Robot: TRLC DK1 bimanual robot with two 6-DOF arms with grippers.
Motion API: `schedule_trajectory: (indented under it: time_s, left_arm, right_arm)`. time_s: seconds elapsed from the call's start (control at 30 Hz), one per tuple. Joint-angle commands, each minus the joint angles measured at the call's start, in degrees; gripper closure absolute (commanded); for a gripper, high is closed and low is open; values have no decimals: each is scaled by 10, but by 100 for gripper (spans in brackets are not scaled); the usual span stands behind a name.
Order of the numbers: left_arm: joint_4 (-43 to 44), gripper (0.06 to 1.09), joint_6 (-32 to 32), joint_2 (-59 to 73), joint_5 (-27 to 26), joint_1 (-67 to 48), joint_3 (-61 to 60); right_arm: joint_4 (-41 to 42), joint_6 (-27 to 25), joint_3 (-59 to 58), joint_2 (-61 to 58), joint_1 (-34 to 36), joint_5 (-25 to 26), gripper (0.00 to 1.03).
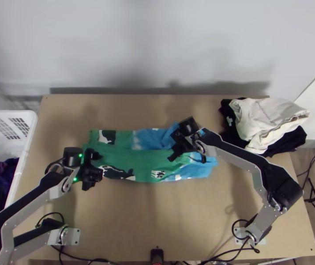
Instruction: Fold the t-shirt
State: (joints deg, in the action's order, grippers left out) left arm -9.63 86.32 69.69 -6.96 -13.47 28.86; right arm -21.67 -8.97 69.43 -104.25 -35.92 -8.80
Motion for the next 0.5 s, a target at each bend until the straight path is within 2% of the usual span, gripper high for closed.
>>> schedule_trajectory:
  time_s: [0.0, 0.33, 0.4, 0.47]
  left_arm:
    - [27, 10, -13, 49, 9, 5, 19]
    - [41, 12, -25, 121, 13, 5, 59]
    - [41, 19, -25, 128, 13, 5, 63]
    - [42, 36, -27, 135, 13, 6, 68]
  right_arm:
    - [1, -1, -2, 0, -1, 0, 100]
    - [10, -2, -10, -1, 4, -1, 100]
    - [11, -2, -10, -1, 5, -1, 100]
    - [12, -1, -10, -1, 9, -1, 100]
